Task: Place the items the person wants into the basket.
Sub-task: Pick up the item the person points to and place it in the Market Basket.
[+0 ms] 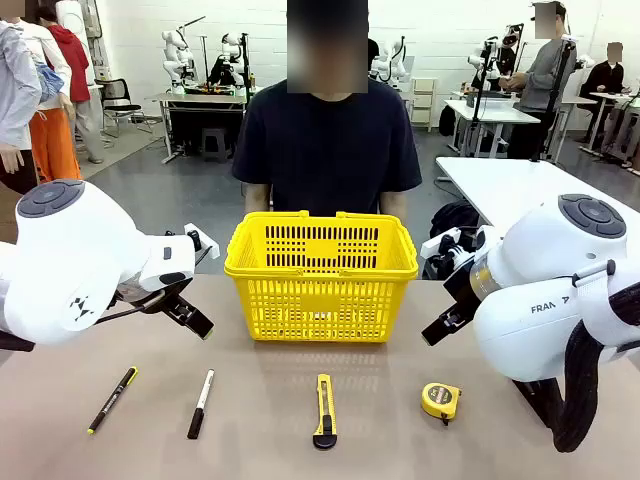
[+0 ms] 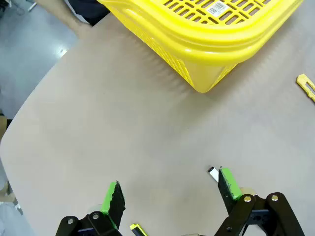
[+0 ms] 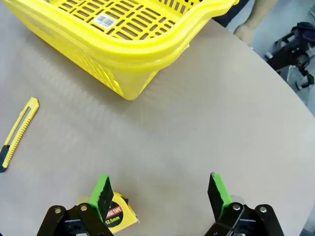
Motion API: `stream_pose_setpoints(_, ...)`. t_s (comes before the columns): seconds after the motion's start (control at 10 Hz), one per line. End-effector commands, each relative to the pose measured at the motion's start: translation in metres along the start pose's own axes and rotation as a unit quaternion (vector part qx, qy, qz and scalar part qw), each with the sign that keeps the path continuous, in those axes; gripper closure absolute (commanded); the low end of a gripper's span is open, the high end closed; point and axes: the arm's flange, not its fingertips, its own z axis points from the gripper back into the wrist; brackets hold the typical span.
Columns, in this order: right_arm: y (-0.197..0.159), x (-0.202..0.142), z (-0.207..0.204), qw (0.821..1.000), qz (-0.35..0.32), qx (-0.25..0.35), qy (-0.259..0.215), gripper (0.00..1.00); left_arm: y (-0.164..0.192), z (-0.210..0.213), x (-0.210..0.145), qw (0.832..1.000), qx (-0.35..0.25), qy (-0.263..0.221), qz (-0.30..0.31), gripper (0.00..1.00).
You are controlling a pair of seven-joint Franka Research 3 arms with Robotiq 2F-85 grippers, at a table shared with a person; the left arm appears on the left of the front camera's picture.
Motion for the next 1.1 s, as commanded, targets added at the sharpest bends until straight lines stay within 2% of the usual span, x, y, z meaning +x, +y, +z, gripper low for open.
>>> stream_pose_setpoints(0.0, 0.0, 0.0, 0.0, 1.0, 0.0, 0.0, 0.0, 0.0, 0.0, 0.0, 0.0, 1.0, 0.0, 0.0, 0.0, 0.0)
stream_pose_setpoints(1.0, 0.0, 0.0, 0.0, 1.0, 0.0, 0.0, 0.0, 0.0, 0.0, 0.0, 0.0, 1.0, 0.0, 0.0, 0.0, 0.0)
